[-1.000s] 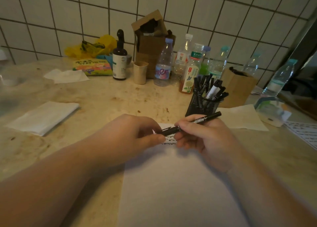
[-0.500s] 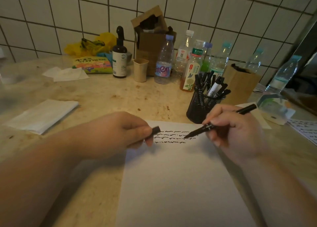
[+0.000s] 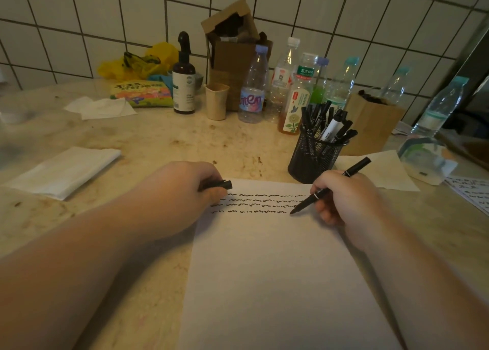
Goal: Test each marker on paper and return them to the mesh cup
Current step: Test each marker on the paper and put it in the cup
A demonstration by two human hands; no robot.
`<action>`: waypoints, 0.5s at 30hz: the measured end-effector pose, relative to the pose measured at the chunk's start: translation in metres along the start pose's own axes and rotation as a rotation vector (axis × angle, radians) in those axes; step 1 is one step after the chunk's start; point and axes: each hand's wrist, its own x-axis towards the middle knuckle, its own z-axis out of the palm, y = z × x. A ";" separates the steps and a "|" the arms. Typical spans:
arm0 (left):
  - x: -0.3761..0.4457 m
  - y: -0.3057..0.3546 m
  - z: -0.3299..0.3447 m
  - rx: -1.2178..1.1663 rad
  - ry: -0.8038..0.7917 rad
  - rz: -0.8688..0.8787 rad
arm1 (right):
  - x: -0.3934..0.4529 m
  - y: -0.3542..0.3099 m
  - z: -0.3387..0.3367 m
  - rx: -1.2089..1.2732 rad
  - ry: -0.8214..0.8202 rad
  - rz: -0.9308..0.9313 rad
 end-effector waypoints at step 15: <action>0.002 -0.002 0.002 0.020 0.010 0.022 | 0.004 0.004 0.003 0.032 -0.019 -0.007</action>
